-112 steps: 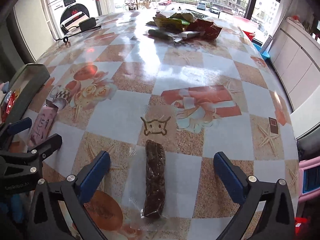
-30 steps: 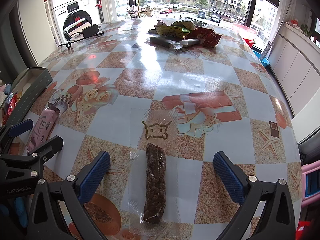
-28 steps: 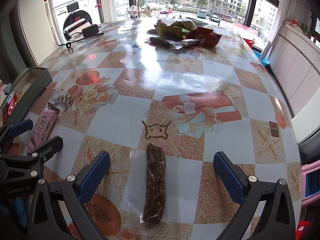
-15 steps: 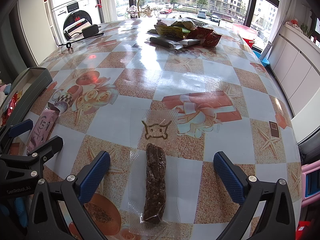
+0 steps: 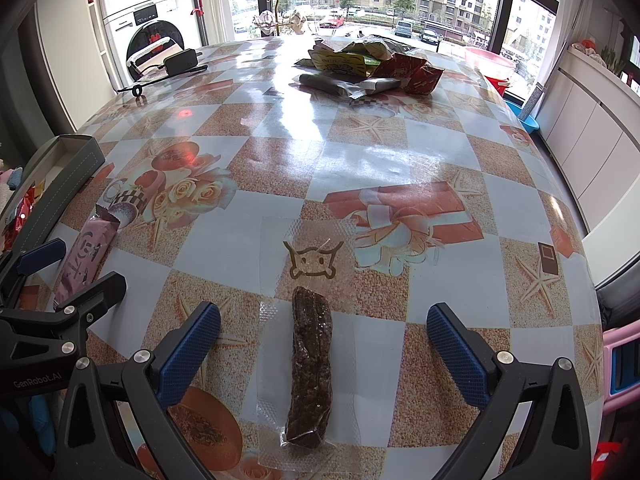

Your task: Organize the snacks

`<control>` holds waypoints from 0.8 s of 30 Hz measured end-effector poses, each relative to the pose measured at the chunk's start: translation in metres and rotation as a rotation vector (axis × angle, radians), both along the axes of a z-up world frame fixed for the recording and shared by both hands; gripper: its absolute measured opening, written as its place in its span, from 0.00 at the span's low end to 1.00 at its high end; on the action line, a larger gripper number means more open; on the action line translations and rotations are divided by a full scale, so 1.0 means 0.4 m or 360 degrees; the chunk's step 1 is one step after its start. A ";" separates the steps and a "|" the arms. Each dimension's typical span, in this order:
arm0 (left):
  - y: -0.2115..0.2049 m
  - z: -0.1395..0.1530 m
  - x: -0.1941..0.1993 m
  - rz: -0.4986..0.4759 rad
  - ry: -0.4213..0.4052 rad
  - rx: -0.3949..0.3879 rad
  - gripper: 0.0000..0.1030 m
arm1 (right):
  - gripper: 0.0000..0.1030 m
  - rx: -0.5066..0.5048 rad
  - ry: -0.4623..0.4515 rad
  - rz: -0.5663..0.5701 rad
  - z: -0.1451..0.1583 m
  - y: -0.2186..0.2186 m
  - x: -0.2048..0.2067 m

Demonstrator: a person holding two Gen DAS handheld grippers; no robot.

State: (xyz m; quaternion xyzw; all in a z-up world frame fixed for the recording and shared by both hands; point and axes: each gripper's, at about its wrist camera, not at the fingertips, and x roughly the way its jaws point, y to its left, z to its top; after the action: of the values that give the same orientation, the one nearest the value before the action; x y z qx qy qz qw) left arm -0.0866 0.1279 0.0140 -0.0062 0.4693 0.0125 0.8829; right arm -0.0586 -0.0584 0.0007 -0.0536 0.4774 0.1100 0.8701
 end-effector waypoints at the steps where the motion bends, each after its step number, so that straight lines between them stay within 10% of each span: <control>1: 0.000 0.000 0.000 0.0000 0.0000 0.0000 1.00 | 1.00 0.0000 0.0000 0.0000 0.000 0.000 0.000; 24: -0.015 -0.004 -0.014 -0.0025 0.0177 -0.0007 0.98 | 1.00 -0.0039 0.0138 -0.0024 0.007 0.000 0.004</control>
State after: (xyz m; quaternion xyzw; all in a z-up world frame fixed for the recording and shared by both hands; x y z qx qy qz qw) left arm -0.0923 0.1218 0.0123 -0.0039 0.5177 0.0048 0.8555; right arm -0.0571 -0.0582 0.0034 -0.0559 0.5164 0.0998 0.8487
